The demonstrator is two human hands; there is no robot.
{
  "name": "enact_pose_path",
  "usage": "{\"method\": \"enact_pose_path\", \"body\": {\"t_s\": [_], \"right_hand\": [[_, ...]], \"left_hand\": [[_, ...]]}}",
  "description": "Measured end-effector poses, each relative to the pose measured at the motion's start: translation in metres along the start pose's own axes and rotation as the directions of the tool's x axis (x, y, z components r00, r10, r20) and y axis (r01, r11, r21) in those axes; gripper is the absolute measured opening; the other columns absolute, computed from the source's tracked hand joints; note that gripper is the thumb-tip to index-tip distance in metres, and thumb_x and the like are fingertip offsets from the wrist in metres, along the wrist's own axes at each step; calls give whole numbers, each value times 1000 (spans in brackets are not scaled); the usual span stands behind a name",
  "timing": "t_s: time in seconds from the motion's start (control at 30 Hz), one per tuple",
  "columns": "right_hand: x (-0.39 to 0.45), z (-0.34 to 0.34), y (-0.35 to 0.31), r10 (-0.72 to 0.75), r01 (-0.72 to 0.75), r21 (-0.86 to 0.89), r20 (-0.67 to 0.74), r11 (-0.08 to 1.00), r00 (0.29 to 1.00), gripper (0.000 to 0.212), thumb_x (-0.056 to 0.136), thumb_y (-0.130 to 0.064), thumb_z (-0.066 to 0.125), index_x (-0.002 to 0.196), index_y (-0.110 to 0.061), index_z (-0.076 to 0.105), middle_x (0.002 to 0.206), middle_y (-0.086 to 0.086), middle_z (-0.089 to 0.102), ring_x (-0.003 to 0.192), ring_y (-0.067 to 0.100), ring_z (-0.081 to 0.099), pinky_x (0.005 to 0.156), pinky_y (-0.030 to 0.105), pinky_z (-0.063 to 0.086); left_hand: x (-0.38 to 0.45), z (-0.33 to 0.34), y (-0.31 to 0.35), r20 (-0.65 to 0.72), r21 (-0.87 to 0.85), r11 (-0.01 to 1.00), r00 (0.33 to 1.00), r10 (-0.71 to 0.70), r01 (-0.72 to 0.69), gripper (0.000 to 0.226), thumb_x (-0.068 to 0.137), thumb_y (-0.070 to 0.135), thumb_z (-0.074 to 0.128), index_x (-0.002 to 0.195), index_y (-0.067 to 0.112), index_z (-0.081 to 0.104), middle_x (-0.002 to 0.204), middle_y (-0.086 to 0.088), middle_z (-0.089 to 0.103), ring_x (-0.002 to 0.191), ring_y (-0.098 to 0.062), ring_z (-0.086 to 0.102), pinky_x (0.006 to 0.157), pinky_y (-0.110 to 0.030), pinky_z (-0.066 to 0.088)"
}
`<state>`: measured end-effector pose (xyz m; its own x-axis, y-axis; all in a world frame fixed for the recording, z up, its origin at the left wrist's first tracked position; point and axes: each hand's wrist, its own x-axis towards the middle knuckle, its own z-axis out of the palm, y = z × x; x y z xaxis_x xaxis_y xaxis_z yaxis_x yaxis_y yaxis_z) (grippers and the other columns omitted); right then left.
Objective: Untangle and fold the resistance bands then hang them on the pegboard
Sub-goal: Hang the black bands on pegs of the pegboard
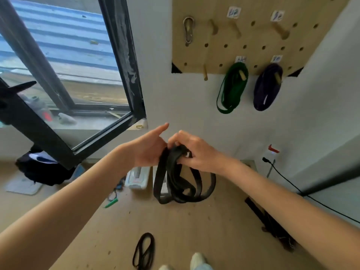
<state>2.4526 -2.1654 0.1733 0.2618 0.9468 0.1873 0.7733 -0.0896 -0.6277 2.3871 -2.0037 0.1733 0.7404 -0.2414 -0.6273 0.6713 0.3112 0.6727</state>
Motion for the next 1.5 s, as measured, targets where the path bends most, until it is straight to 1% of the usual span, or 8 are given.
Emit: {"method": "enact_pose_path", "body": {"t_s": [0.13,0.37,0.63,0.8,0.97,1.17,1.37,1.5], "right_hand": [[-5,-46,12,237,-227,97,-116,969,965,38,73,-14,74,96,-18,44,79,-2,56,72,14,58,70,29,51],[-22,-128,69,374,-357,155,-95,921,923,27,72,-19,76,82,-23,52,76,-5,61,65,4,57,64,20,50],[-54,-212,159,331,-328,256,33,910,943,55,78,-22,73,121,-37,42,119,-22,51,111,-11,47,90,9,40],[-51,-263,181,312,-288,205,-97,935,945,28,84,-14,64,111,-18,57,100,6,65,95,19,62,87,40,50],[-38,-302,205,318,-290,189,-142,938,937,7,92,-18,53,89,-24,56,76,8,61,75,30,59,68,41,46],[-20,-332,230,317,-255,262,-235,931,919,6,87,-20,62,89,-25,61,63,-11,60,63,3,61,68,25,51],[-2,-371,259,383,-275,293,-429,916,818,9,83,-25,67,91,-28,67,76,-4,68,75,12,64,76,31,50],[20,-393,287,429,-267,352,-554,897,713,22,79,-21,72,99,-20,64,95,-6,65,95,15,63,88,27,49]], "left_hand": [[14,27,38,129,327,941,991,45,-85,98,66,81,38,116,-1,57,106,-19,63,97,-25,60,92,-35,48],[69,88,98,49,884,452,985,168,-121,10,82,18,66,89,12,61,60,3,61,58,-8,58,70,-22,47],[139,143,185,153,795,569,977,151,-212,34,76,10,58,105,-7,55,55,0,51,51,-9,48,60,-21,47],[168,171,225,88,861,474,971,221,-186,4,81,8,59,84,12,60,58,6,61,56,-9,61,58,-15,49],[202,179,247,70,998,-42,797,600,-55,19,77,17,63,91,15,51,74,6,52,63,-6,50,50,-11,39],[232,165,261,128,937,89,569,812,-339,20,86,5,55,106,8,57,85,-3,60,75,-13,57,64,-13,46],[264,165,307,154,856,160,537,829,-492,24,91,13,53,115,15,56,95,-7,68,87,-16,65,78,-27,52],[296,161,341,26,781,261,447,894,-568,22,86,22,62,106,22,52,95,7,62,88,-5,60,76,-13,49]]}}
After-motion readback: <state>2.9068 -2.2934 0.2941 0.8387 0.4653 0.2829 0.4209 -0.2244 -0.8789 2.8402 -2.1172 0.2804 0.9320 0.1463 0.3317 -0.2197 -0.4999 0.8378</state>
